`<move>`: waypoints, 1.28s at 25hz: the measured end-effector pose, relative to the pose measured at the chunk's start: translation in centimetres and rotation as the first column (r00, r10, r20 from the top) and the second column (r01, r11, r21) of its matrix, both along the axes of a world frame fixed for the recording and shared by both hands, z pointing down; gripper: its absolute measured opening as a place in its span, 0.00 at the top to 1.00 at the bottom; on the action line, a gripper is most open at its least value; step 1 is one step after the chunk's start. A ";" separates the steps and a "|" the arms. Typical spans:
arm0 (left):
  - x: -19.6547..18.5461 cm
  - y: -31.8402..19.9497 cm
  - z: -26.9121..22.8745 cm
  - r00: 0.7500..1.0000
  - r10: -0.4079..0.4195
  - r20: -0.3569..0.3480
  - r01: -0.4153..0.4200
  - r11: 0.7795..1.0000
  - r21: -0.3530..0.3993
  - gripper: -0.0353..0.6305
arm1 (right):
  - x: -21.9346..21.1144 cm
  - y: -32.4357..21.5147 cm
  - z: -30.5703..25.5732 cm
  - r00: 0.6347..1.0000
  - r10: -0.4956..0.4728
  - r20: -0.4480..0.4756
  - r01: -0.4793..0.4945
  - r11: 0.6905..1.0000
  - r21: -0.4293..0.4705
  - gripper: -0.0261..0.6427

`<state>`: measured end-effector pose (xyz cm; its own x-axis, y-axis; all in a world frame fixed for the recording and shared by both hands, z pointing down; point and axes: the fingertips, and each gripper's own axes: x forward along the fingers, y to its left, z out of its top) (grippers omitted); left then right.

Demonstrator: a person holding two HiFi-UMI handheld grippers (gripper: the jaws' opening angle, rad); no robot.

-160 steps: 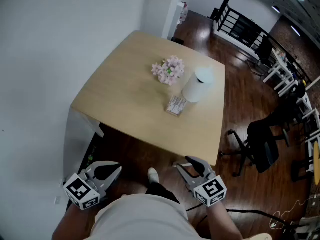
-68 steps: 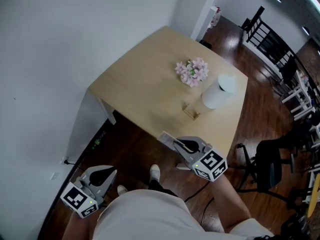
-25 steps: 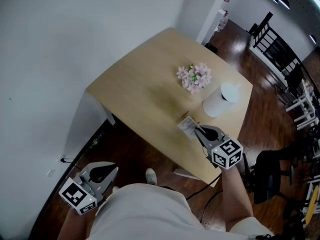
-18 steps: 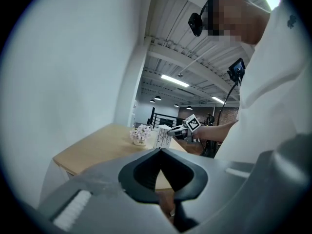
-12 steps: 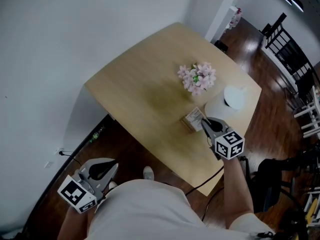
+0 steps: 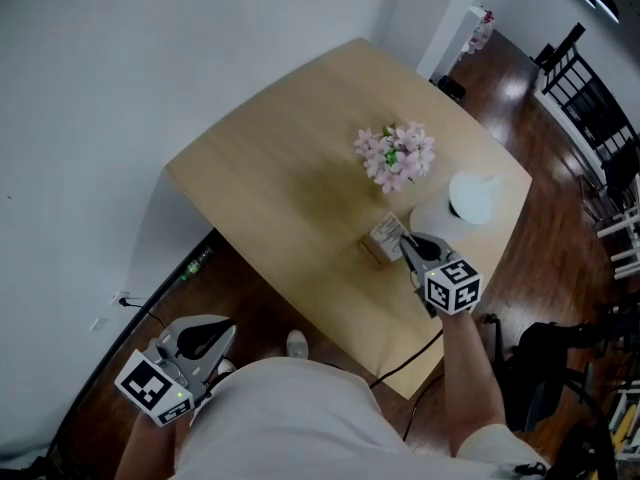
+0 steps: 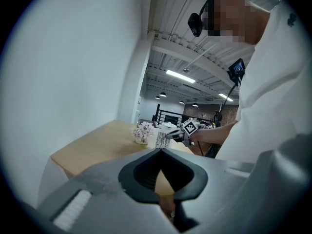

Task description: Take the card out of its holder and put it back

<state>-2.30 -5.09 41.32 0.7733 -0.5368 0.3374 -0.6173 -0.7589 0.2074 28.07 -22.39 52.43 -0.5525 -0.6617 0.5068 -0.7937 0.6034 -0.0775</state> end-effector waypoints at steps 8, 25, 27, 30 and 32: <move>1.1 -0.8 0.3 1.000 0.007 0.005 -0.007 1.000 -0.011 0.94 | 0.4 -0.5 1.0 1.000 -0.003 0.011 0.003 1.000 -0.017 0.93; 1.5 -2.1 0.6 1.000 0.002 0.012 -0.002 1.000 -0.026 0.94 | 0.3 -0.7 3.6 0.999 -0.032 0.007 0.033 0.998 -0.056 0.93; 1.5 -2.1 0.6 1.000 0.001 0.014 -0.001 1.000 -0.028 0.94 | 0.3 -0.7 4.1 0.999 -0.032 0.012 0.033 0.998 -0.062 0.93; 1.5 -2.3 0.7 1.000 0.000 0.016 0.000 1.000 -0.031 0.94 | 0.4 -0.9 4.6 0.999 -0.033 0.019 0.034 0.997 -0.065 0.93; 1.5 -2.4 0.7 1.000 0.000 0.017 0.000 0.999 -0.033 0.94 | 0.3 -0.8 4.8 0.999 -0.036 0.020 0.037 0.997 -0.067 0.93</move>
